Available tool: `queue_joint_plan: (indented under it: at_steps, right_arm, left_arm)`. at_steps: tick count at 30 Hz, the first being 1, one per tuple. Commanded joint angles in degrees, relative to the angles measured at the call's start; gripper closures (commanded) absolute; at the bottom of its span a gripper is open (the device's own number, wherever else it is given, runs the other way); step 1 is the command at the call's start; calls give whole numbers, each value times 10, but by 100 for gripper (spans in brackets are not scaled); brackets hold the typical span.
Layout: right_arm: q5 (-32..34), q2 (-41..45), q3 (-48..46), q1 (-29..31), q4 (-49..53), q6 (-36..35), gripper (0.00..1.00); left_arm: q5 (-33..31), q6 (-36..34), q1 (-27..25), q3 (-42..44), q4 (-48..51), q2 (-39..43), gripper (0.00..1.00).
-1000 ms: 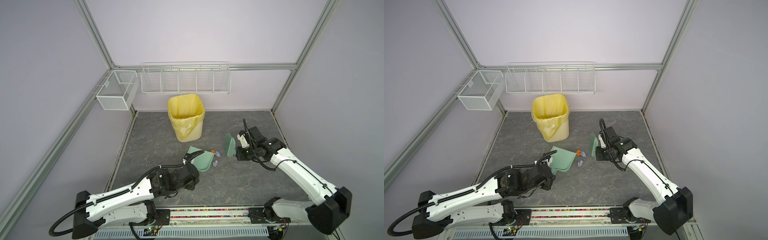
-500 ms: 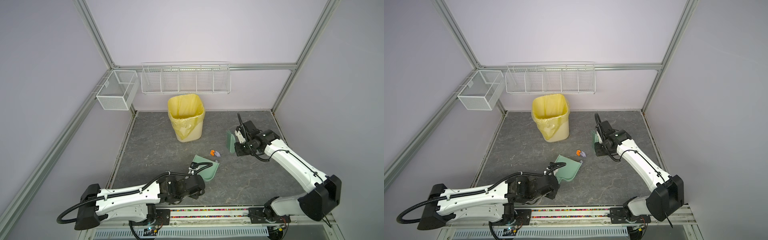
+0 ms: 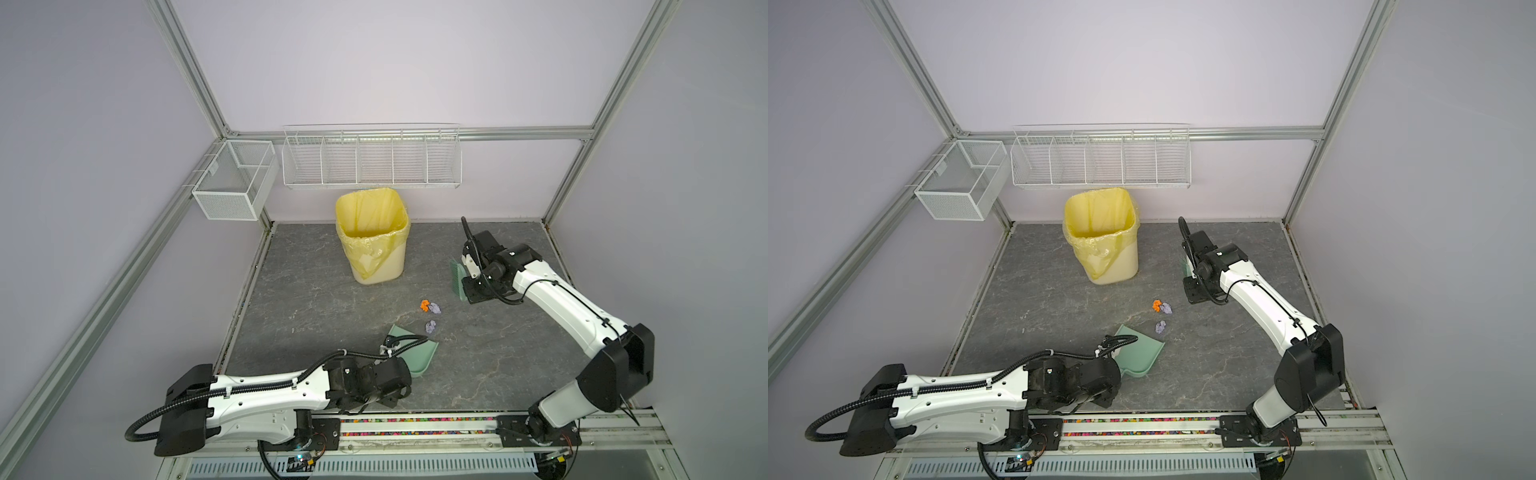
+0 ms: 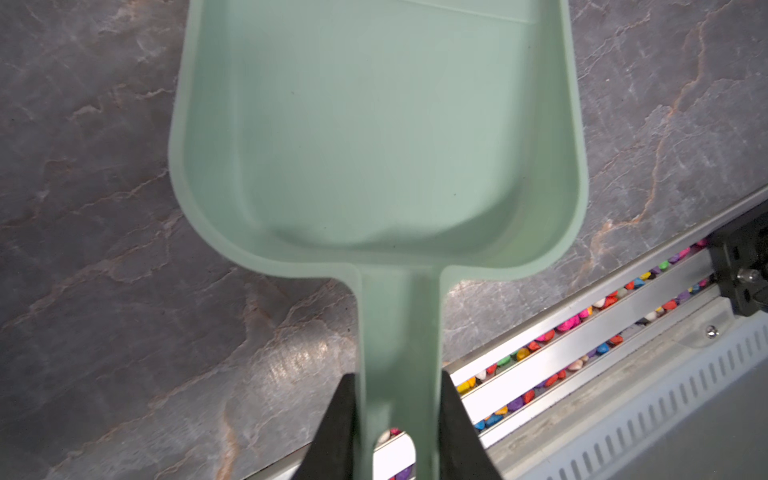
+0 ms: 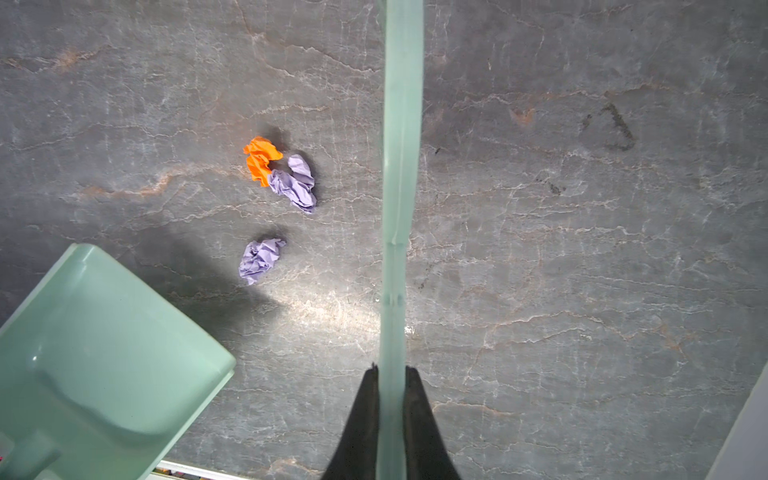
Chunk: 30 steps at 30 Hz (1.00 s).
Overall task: Sweep away the paper scraps from the table
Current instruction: 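Place the dustpan by the scraps with the left gripper while the right brush follows, then sweep the purple and orange scraps into the dustpan with the right brush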
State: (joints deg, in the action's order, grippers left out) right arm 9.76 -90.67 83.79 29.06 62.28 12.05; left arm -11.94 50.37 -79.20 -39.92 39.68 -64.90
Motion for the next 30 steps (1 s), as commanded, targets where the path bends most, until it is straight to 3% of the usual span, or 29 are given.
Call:
queue_joint_plan:
  at_steps: [1,11,17,30]
  right_arm:
    - [61,-24,26,10,36,-22,93]
    - [83,-81,65,52,46,-54,93]
    - [135,-137,104,79,86,-72,93]
    - [54,-164,84,118,78,-92,93]
  left_arm:
    - [-7,-1,-2,-12,-4,-21,100]
    - [0,25,-2,-9,-49,-70,100]
    - [0,23,13,-12,-85,-82,100]
    - [36,-16,61,-17,-100,-120,100]
